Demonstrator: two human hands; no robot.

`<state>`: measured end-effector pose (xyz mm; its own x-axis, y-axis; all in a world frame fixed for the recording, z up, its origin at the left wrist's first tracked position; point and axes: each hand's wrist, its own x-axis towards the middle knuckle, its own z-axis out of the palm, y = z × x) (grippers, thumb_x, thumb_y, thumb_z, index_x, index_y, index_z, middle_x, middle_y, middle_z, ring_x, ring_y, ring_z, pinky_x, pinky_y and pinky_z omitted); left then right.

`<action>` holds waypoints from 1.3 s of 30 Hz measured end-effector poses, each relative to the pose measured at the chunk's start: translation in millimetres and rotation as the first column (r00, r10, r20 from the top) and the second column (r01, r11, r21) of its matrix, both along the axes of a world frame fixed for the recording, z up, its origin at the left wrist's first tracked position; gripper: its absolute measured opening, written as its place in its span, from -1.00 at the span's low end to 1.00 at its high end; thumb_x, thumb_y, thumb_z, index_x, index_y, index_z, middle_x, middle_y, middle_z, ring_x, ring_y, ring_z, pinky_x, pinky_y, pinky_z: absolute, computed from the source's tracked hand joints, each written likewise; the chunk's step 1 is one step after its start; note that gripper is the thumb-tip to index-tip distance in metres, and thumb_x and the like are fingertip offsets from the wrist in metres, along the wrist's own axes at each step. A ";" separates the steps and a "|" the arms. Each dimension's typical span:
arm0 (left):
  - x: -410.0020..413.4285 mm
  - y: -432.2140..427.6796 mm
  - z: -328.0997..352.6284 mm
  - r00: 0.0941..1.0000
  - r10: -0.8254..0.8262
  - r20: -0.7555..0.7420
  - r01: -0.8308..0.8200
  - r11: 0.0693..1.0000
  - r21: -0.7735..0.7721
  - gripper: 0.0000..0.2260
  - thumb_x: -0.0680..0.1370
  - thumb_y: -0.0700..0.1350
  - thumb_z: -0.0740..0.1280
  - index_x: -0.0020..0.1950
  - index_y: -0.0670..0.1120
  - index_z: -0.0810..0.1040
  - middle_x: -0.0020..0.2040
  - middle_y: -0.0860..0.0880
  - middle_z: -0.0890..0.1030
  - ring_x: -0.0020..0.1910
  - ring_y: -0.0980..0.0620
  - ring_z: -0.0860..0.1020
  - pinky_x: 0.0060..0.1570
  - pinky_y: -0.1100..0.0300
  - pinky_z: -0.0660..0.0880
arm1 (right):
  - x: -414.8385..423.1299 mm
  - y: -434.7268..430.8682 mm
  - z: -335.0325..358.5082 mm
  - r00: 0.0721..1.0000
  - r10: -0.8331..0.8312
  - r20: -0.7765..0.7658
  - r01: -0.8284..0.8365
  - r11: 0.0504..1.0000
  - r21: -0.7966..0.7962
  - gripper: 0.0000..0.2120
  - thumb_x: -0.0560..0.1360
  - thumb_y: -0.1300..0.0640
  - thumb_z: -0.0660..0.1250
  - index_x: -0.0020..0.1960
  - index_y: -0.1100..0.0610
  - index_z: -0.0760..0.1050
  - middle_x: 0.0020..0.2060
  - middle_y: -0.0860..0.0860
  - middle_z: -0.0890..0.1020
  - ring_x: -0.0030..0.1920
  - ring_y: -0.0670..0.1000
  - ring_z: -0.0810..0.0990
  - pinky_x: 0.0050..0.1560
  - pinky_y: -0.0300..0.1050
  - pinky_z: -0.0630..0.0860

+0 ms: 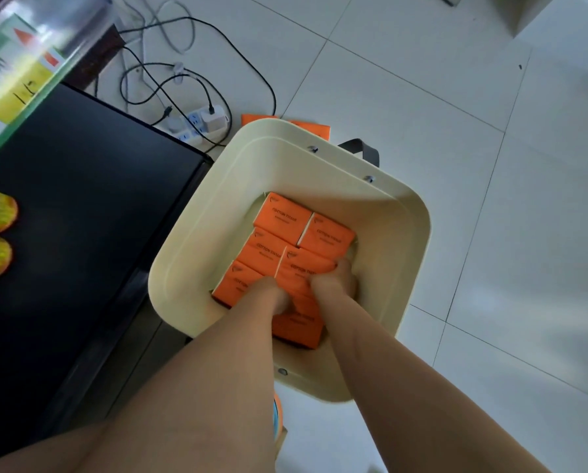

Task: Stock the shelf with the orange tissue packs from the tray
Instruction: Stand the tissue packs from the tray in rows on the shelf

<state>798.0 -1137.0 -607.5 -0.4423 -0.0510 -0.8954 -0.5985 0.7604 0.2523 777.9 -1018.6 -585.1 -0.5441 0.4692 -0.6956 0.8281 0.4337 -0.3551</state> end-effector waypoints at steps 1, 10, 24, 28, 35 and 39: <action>-3.9 0.5 -0.1 0.999 -0.048 0.025 0.048 0.999 0.005 -0.66 0.63 0.01 0.31 0.35 -0.12 0.57 0.32 -0.16 0.57 0.29 -0.19 0.55 0.21 0.05 0.46 | 0.4 0.4 -0.3 1.000 0.004 -0.024 -0.004 1.000 -0.008 -0.55 0.45 0.08 0.40 0.31 -0.07 0.41 0.09 0.07 0.58 0.09 0.20 0.63 0.01 -0.07 0.55; -14.7 -21.7 12.2 0.987 0.158 0.020 -0.159 0.981 0.106 -0.53 0.42 0.01 0.59 0.28 -0.07 0.59 0.25 -0.10 0.62 0.20 -0.17 0.60 0.29 -0.02 0.52 | -9.8 6.3 0.9 0.940 -0.291 -0.176 0.215 0.910 -0.355 -0.52 0.42 0.25 0.54 0.26 -0.03 0.49 0.06 -0.07 0.59 0.03 0.03 0.59 0.18 0.02 0.57; -1.3 -91.2 127.8 0.696 0.687 -0.209 -0.542 0.694 0.475 -0.69 0.41 -0.18 0.60 0.11 -0.04 0.64 0.06 -0.04 0.69 0.06 -0.04 0.67 0.05 -0.02 0.65 | -23.9 1.5 134.1 0.894 -0.245 -0.376 -0.127 0.665 -0.736 -0.94 0.52 0.22 0.47 -0.03 0.14 0.62 -0.18 0.07 0.70 -0.19 0.02 0.67 -0.07 -0.04 0.63; 0.3 -99.2 198.9 0.598 0.740 -0.307 -0.546 0.657 0.520 -0.74 0.44 -0.21 0.58 0.07 -0.02 0.64 0.06 -0.07 0.71 0.06 -0.08 0.69 0.13 -0.09 0.63 | -25.9 -6.4 199.3 0.847 -0.197 -0.493 -0.302 0.586 -0.752 -0.89 0.55 0.20 0.43 0.07 0.18 0.60 -0.14 0.08 0.68 -0.16 0.00 0.67 -0.07 -0.07 0.61; 43.9 -127.8 334.0 0.364 0.757 -0.543 -0.448 0.654 0.610 -0.81 0.51 -0.23 0.52 0.10 -0.09 0.64 -0.05 0.00 0.74 -0.07 0.00 0.73 0.10 -0.12 0.65 | -15.1 -33.7 315.8 0.751 -0.173 -0.637 -0.533 0.411 -0.740 -0.80 0.57 0.26 0.39 0.18 0.26 0.61 0.06 0.15 0.73 0.06 0.08 0.72 0.06 -0.07 0.63; 78.5 -149.4 396.3 0.213 0.755 -0.620 -0.437 0.641 0.631 -0.86 0.52 -0.25 0.51 0.03 -0.09 0.64 -0.14 0.03 0.75 -0.04 -0.09 0.73 0.06 -0.15 0.63 | -1.0 -68.1 377.1 0.697 -0.149 -0.701 -0.649 0.285 -0.706 -0.78 0.59 0.27 0.36 0.22 0.26 0.60 0.09 0.16 0.72 0.07 0.09 0.72 0.03 -0.08 0.63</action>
<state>876.5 -1286.5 -211.1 -0.8546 -0.4887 -0.1757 -0.2393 0.0703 0.9684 776.9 -1086.8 -208.0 -0.8959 -0.4437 -0.0205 0.1876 -0.3362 -0.9229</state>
